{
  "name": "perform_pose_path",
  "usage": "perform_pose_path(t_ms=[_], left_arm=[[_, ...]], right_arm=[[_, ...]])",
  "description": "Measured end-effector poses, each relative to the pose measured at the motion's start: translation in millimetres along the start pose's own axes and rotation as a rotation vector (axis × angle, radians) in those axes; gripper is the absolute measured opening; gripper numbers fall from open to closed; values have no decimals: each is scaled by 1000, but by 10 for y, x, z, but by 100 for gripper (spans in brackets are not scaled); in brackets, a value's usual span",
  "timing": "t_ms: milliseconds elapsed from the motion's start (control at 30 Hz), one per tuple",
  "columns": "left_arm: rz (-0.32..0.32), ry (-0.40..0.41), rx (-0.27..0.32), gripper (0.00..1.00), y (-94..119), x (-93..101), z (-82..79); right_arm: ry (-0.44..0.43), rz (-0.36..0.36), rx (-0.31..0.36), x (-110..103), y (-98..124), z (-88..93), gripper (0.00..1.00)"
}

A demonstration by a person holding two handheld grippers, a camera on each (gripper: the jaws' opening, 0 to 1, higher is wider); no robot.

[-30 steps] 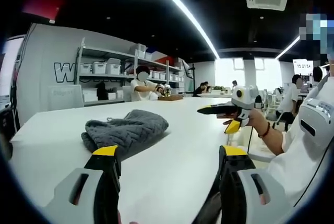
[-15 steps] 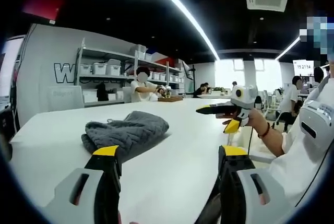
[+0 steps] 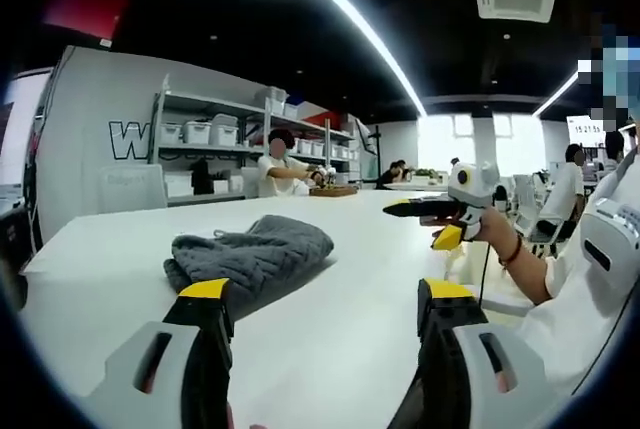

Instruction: Open the folded towel by lifting each exposed corner and separating the folded layers until the towel lies flat within the target outline without major curled edges

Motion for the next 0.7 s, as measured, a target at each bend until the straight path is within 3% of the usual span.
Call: perform_pose_path(t_ms=[367, 700], left_arm=[[6, -31, -22, 72, -52, 13, 13], [-21, 5, -5, 72, -62, -118, -11]], right_arm=[[8, 10, 1, 52, -28, -50, 76], [2, 24, 13, 151, -58, -98, 75]])
Point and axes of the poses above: the point that each gripper's makers call its tool centre point, and the gripper's own axes: y roughly backward along the fingers, x roughly to its right, z roughly out of its underside, the point moved 1 cm from there along y, roughly backward along the fingers, and after that the axes turned 9 degrees about x, right-handed, at the moved point
